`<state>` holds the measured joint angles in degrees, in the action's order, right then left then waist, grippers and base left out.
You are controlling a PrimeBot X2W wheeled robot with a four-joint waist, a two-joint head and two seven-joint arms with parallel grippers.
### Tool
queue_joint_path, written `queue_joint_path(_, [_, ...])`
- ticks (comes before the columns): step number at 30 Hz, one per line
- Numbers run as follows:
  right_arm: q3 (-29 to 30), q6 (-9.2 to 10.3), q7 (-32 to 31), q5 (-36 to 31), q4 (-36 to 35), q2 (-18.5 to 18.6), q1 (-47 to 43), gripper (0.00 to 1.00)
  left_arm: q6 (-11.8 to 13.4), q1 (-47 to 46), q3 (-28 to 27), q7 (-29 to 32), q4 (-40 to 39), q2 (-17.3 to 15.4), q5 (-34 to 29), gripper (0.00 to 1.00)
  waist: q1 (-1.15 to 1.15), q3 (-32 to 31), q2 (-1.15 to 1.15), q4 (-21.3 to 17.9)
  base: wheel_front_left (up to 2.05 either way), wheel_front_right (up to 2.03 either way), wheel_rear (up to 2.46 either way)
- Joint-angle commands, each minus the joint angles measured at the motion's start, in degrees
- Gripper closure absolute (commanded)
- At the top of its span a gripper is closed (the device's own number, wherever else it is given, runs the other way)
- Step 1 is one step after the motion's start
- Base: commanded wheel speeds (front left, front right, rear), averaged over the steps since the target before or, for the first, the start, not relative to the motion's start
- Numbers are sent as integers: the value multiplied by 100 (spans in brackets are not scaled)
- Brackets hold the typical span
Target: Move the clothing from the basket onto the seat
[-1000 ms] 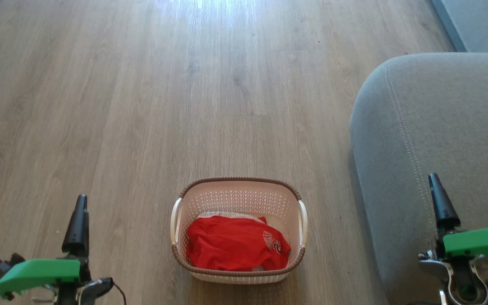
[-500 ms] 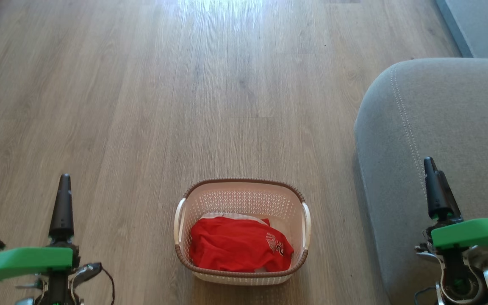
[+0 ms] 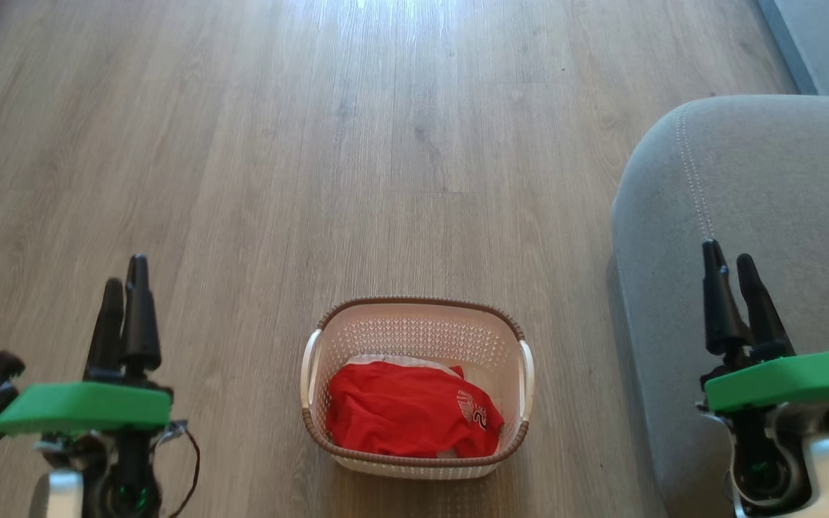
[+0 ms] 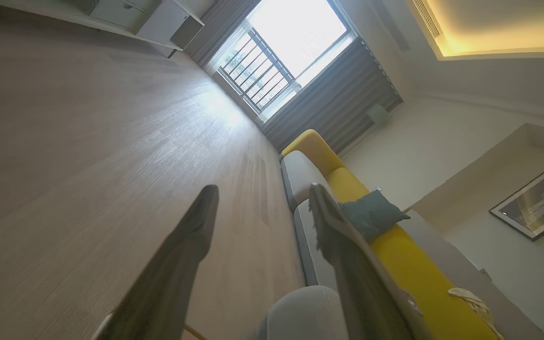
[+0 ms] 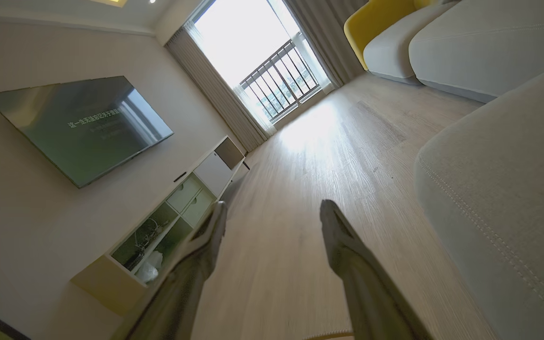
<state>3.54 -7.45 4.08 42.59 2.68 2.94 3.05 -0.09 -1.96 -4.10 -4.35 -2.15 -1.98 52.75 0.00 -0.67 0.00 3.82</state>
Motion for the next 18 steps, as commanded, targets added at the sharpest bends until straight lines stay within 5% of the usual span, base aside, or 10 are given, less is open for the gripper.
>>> queue_joint_path(1, [-100, -2, 80, -236, -293, -1, 366, 0, 48, -336, -13, -69, -334, -56, -251, 0, 0, 2, 0, 7, 0, 0, 0])
queue_joint_path(12, [-237, -3, 251, -915, -479, -2, 380, 0, 507, -373, 743, -237, -705, -80, -1757, 0, 0, -3, 0, 40, 0, 0, 0])
queue_joint_path(18, [-300, -3, 353, -1171, -524, -2, 383, 0, 1020, -444, 1371, -338, -802, -402, -2451, 0, 0, -28, 0, 40, 0, 0, 0])
